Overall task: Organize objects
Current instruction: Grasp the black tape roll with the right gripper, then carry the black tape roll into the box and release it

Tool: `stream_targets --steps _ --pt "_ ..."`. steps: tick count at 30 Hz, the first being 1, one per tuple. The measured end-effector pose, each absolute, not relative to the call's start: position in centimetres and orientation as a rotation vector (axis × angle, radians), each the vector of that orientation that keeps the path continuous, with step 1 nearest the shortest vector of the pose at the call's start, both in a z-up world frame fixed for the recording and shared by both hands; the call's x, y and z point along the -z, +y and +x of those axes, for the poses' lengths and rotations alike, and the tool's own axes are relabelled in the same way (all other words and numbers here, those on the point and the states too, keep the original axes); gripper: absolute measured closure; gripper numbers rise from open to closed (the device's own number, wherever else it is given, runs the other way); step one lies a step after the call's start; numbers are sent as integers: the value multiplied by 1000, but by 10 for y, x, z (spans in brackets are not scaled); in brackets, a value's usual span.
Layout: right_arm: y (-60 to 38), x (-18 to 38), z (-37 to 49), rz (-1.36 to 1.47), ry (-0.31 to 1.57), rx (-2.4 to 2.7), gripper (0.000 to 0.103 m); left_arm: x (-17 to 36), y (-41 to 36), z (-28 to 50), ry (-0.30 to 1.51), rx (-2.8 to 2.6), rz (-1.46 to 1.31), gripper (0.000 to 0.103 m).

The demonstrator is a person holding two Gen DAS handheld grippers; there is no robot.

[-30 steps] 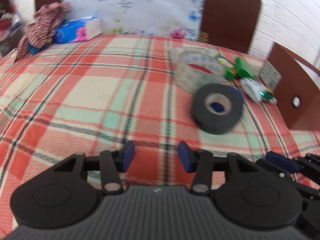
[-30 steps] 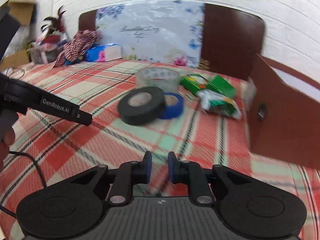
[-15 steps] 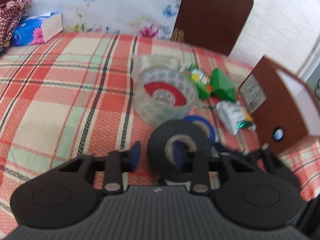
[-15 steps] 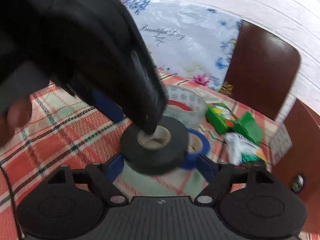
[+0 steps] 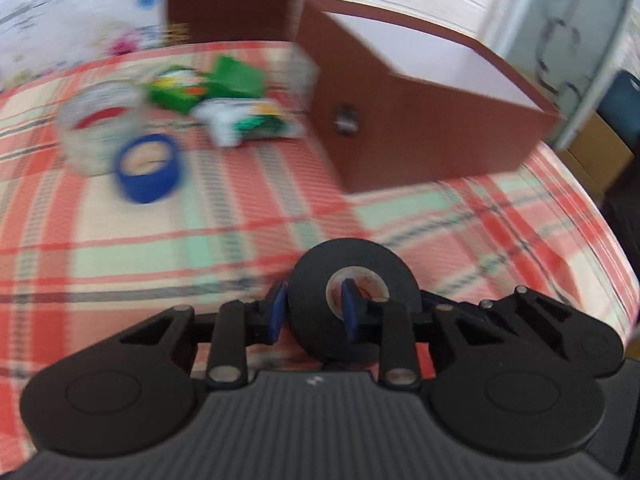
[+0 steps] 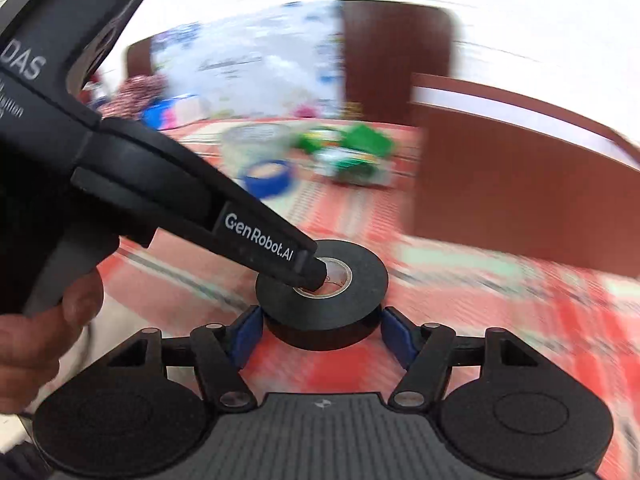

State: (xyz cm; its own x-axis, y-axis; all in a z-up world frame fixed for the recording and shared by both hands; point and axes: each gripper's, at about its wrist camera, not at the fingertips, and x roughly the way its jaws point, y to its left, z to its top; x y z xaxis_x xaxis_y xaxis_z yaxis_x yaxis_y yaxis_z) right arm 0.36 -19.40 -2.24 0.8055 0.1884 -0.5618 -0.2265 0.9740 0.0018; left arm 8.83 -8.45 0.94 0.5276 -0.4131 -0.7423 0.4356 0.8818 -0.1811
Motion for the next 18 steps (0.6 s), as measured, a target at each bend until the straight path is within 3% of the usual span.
stream_targets --steps 7,10,12,18 --pt "-256 21 -35 -12 565 -33 34 -13 -178 69 873 676 173 69" --pt "-270 22 -35 18 567 -19 28 -13 -192 68 875 684 194 68" --pt "-276 22 -36 27 556 -24 30 -16 -195 71 887 675 191 68" --pt "-296 -8 -32 36 378 4 30 -69 -210 82 772 680 187 67"
